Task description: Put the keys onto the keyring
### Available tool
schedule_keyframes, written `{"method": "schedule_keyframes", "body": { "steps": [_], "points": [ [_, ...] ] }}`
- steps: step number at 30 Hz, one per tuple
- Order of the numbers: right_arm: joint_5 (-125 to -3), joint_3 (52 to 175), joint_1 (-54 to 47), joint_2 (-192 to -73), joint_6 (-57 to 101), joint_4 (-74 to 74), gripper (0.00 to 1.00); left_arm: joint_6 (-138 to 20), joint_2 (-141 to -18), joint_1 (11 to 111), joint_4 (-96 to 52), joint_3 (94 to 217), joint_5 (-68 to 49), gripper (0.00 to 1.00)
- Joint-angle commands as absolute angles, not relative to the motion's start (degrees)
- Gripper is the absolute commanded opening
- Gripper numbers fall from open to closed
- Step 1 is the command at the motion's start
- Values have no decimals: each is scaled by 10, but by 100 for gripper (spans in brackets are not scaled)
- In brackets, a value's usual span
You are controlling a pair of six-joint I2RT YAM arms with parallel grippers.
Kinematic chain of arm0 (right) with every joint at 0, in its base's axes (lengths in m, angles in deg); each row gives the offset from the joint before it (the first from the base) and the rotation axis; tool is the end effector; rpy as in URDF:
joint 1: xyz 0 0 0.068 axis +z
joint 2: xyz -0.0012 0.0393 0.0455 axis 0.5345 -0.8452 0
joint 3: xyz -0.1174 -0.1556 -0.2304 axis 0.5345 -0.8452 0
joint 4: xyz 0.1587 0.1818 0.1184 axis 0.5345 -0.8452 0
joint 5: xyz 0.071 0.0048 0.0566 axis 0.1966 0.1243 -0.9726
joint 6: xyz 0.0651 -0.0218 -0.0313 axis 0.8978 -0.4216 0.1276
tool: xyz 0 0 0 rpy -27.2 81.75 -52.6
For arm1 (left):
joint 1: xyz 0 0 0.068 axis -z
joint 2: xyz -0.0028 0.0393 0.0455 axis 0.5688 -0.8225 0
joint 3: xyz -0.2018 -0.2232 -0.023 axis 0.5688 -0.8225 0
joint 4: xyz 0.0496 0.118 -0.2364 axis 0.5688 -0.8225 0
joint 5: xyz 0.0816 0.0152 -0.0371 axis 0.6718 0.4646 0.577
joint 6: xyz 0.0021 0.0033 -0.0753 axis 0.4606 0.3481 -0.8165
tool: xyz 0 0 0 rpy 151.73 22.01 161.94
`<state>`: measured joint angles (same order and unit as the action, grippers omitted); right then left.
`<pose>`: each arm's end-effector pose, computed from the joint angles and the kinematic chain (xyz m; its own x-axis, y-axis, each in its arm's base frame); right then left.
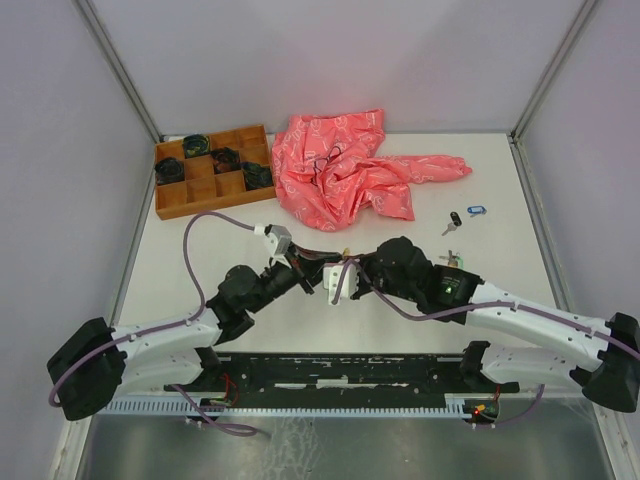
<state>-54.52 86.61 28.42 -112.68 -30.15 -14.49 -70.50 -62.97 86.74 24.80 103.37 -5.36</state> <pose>0.1293 0.2256 0.3126 0.4503 -0.6481 -0.6142 -0.7600 0.0828 -0.6446 0.1422 -0.1897 0.2788 -0.2204 -0.3498 -0.9105 0.8067 0.4594 -0.3718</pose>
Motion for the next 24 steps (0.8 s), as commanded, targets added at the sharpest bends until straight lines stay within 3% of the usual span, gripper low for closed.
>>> {"method": "schedule_keyframes", "body": {
  "steps": [1, 9, 15, 24],
  "points": [
    [-580, 853, 298, -1134, -265, -128, 1, -744, -637, 882, 426, 1035, 51, 3],
    [-595, 854, 297, -1140, -249, -116, 1, -742, -667, 899, 485, 1019, 67, 3],
    [-543, 879, 296, -1125, -298, -179, 1, -701, -615, 898, 384, 1004, 63, 3],
    [-531, 921, 296, -1131, -341, -235, 1, -651, -555, 898, 291, 990, 25, 25]
  ]
}}
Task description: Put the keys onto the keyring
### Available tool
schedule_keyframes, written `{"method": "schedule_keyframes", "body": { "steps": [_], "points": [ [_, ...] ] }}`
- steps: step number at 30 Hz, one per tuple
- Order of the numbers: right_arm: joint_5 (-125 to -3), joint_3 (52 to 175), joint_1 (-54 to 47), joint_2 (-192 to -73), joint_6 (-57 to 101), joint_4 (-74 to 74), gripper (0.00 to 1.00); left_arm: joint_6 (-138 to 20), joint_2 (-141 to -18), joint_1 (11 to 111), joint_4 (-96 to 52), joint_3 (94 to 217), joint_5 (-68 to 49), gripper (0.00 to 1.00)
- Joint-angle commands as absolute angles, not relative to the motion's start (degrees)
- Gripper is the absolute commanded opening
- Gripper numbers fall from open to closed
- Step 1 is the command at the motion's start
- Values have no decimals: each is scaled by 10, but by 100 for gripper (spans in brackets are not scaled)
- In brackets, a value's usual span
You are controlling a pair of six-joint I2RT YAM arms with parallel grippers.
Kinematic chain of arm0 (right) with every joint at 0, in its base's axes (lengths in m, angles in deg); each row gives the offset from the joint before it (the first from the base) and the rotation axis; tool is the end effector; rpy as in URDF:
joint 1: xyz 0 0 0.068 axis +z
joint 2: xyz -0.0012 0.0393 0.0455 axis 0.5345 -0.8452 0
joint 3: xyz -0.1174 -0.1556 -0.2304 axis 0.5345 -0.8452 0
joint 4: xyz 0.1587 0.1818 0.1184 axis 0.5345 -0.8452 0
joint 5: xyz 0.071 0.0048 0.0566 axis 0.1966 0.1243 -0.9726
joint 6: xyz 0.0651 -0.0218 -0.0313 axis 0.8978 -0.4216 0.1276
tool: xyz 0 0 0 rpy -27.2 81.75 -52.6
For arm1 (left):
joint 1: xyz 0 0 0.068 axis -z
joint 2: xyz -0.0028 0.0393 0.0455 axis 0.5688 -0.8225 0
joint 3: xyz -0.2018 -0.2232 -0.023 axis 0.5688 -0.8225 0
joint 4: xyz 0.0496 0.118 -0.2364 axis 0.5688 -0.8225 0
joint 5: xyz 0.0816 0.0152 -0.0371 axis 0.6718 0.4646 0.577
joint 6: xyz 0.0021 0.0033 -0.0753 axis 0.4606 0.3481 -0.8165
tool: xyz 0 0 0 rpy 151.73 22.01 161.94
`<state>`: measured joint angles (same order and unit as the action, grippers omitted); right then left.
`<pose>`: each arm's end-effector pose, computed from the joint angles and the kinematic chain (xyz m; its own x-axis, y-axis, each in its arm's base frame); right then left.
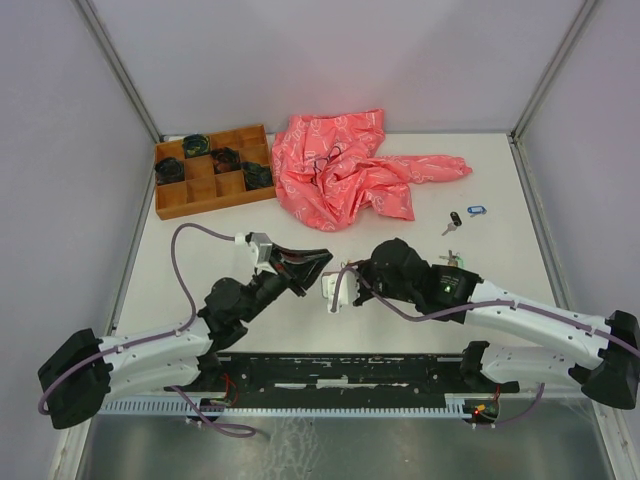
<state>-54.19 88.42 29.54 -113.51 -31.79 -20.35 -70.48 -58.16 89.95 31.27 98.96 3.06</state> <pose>0.1241 0.2260 0.3089 0.4593 -0.6875 -0.5624 -0.7723 0.0038 -0.6353 0.1256 -0.1725 0.2826 -0.1466 -0.4702 -0.8703 0.7820 0.4837 -0.3931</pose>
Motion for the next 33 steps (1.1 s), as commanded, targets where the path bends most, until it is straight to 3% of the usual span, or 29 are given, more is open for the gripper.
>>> {"method": "schedule_keyframes", "body": {
  "steps": [1, 13, 33],
  "points": [
    [-532, 924, 296, -1131, -346, -241, 1, -642, -548, 897, 280, 990, 15, 26],
    [-563, 946, 296, -1130, -405, -314, 1, -519, -526, 850, 134, 1026, -179, 35],
    [-596, 978, 297, -1140, -485, -381, 1, -400, -682, 765, 146, 1114, -449, 38]
  ]
}}
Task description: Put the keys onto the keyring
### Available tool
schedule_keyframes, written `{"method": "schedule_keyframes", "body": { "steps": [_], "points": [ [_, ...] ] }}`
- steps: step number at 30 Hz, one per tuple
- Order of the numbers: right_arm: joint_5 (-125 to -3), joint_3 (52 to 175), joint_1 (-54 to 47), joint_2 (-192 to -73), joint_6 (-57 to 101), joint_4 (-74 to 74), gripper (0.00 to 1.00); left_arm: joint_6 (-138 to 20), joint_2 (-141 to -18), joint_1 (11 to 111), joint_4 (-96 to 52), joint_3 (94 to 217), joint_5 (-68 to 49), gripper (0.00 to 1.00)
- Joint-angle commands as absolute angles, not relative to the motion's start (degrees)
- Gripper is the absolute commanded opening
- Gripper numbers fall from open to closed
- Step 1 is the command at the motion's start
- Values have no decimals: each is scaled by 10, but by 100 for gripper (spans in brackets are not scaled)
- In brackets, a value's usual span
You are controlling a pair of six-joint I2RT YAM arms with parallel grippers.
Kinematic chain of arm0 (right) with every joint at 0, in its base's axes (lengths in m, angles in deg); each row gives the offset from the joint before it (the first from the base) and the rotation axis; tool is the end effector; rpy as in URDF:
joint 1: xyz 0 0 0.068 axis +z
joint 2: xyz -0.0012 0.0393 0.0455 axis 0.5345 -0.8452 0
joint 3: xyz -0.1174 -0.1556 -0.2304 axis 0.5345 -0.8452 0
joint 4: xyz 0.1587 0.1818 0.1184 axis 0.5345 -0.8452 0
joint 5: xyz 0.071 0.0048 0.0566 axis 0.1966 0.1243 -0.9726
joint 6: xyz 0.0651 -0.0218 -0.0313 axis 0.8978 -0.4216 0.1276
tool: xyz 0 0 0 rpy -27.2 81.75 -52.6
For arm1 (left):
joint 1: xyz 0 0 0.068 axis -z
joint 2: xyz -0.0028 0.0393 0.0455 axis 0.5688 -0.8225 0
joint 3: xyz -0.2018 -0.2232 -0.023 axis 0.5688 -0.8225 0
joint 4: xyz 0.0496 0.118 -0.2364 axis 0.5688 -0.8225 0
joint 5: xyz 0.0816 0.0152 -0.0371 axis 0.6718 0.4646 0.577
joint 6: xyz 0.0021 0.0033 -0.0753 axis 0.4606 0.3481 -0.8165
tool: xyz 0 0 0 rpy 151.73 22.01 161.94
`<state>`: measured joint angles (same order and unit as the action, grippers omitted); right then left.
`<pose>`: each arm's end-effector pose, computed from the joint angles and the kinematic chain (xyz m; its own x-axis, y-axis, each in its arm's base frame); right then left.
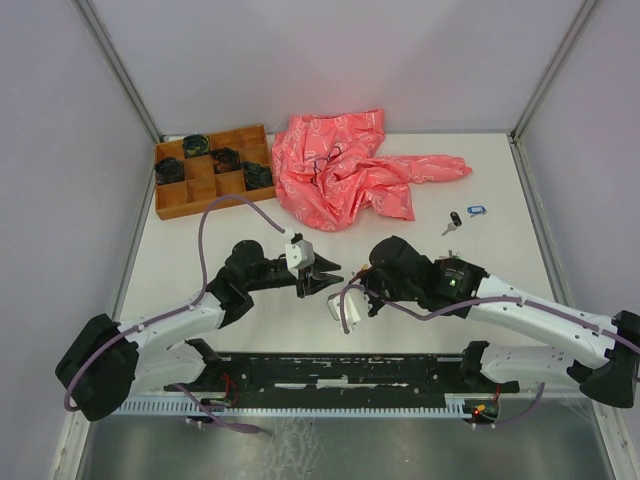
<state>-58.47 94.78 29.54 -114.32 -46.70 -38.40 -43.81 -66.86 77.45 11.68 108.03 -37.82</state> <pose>0.1119 0.2133 0.3123 0.6294 -0.6908 -0.3558 -0.7126 -0.3307 -0.6187 0.1547 -0.1946 0.2627 0.0398 0.0348 -0.9986 0.9816 0.1854 0.0456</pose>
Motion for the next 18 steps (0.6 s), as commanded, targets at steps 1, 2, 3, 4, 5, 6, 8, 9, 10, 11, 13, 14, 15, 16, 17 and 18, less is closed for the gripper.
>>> {"method": "schedule_keyframes", "body": {
  "steps": [1, 2, 3, 4, 5, 6, 8, 9, 10, 11, 13, 14, 15, 16, 17, 18],
  "points": [
    [-597, 978, 297, -1141, -487, -380, 1, -397, -689, 764, 146, 1118, -460, 38],
    [-598, 979, 297, -1141, -488, -380, 1, -394, -696, 764, 145, 1125, -474, 38],
    [-599, 979, 297, -1142, -489, -380, 1, -393, -704, 764, 145, 1132, -480, 39],
    [-600, 980, 297, -1143, -490, -381, 1, -393, -714, 763, 143, 1138, -490, 39],
    [-601, 981, 297, -1145, -492, -381, 1, -391, -721, 764, 141, 1145, -500, 39],
    [-602, 982, 297, -1145, -493, -381, 1, -388, -729, 764, 138, 1150, -504, 39],
    [-603, 982, 297, -1145, -494, -380, 1, -384, -742, 764, 132, 1160, -516, 39],
    [-603, 982, 297, -1146, -495, -381, 1, -382, -747, 763, 125, 1165, -521, 39],
    [-603, 983, 297, -1145, -495, -381, 1, -379, -751, 764, 117, 1170, -528, 39],
    [-603, 983, 297, -1145, -495, -380, 1, -377, -755, 764, 109, 1174, -534, 39],
    [-603, 984, 297, -1145, -495, -381, 1, -374, -761, 764, 98, 1179, -540, 38],
    [-602, 984, 297, -1145, -495, -380, 1, -374, -764, 764, 96, 1180, -545, 38],
    [-602, 984, 297, -1145, -495, -379, 1, -375, -766, 763, 94, 1180, -551, 37],
    [-602, 984, 297, -1145, -495, -379, 1, -375, -768, 763, 91, 1181, -555, 37],
    [-602, 984, 297, -1147, -496, -378, 1, -376, -769, 763, 89, 1182, -560, 36],
    [-603, 985, 297, -1148, -496, -379, 1, -376, -770, 763, 88, 1182, -564, 36]
  ]
}}
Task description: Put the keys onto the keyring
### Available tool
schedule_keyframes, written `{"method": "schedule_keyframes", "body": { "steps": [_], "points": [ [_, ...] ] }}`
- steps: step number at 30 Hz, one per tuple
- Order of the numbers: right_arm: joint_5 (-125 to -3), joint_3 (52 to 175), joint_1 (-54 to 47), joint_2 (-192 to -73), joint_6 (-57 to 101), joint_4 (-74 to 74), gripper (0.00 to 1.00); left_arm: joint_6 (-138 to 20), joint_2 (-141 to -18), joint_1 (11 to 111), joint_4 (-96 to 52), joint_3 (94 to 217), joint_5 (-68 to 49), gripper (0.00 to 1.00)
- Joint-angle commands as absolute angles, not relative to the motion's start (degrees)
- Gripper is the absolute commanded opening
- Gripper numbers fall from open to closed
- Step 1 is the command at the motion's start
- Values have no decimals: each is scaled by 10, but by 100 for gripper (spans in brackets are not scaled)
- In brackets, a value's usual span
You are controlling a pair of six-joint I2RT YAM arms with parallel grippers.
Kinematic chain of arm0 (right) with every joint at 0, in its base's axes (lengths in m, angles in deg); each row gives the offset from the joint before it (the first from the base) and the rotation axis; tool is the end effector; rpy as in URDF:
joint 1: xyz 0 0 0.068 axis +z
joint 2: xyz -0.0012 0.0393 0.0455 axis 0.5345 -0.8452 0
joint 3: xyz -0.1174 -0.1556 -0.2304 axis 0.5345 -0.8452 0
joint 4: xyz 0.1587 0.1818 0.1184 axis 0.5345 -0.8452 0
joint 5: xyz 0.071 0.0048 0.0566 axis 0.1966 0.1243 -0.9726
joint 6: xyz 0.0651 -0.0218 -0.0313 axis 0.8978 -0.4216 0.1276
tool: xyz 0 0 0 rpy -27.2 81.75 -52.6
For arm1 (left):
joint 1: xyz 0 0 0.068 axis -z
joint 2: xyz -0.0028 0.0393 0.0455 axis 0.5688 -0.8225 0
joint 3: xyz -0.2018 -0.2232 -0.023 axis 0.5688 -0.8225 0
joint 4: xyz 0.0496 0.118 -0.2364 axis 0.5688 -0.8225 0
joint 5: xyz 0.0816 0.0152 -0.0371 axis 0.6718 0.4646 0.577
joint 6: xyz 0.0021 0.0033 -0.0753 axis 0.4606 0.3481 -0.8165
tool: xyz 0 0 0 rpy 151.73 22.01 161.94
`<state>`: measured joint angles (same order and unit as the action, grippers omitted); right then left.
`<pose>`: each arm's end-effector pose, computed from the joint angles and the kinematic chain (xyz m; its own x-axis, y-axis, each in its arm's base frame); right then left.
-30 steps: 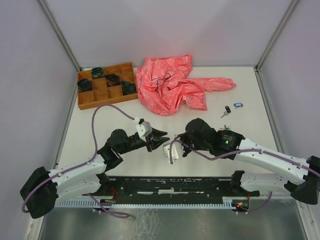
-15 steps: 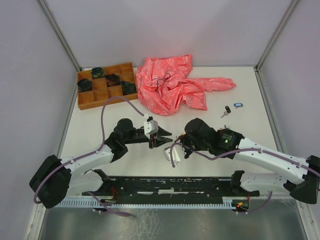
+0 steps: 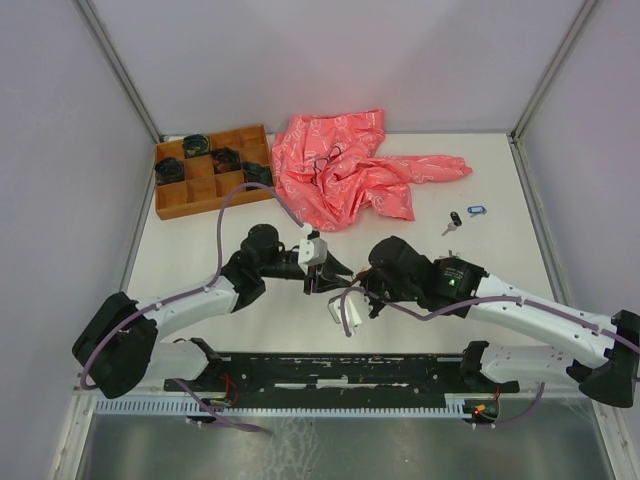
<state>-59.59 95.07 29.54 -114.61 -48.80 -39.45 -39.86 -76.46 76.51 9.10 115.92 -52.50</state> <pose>0.1106 0.2135 0.3113 0.6575 -0.6724 -0.3401 -0.6970 -0.3713 -0.6134 0.1725 -0.2209 0.2666 0.0536 0.0648 -0.9965 0.9971 -0.0578 0.0498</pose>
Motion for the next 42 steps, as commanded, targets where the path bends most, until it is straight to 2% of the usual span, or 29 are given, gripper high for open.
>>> {"method": "schedule_keyframes", "body": {
  "steps": [1, 7, 12, 25, 33, 36, 42],
  "points": [
    [-603, 986, 297, -1147, -496, -379, 1, -377, -772, 763, 88, 1183, -567, 36],
    [-595, 986, 297, -1146, -495, -381, 1, -384, -781, 763, 76, 1197, -578, 26],
    [-581, 979, 297, -1136, -488, -382, 1, -387, -776, 763, 62, 1201, -573, 4],
    [-545, 910, 297, -1114, -430, -337, 1, -441, -675, 763, 52, 1164, -442, 3],
    [-525, 902, 297, -1116, -315, -270, 19, -498, -666, 763, 81, 1142, -360, 3],
    [-511, 892, 297, -1107, -260, -249, 30, -515, -663, 763, 100, 1124, -318, 3],
    [-404, 879, 296, -1094, -95, -200, 44, -548, -662, 763, 112, 1102, -225, 3]
  ]
}}
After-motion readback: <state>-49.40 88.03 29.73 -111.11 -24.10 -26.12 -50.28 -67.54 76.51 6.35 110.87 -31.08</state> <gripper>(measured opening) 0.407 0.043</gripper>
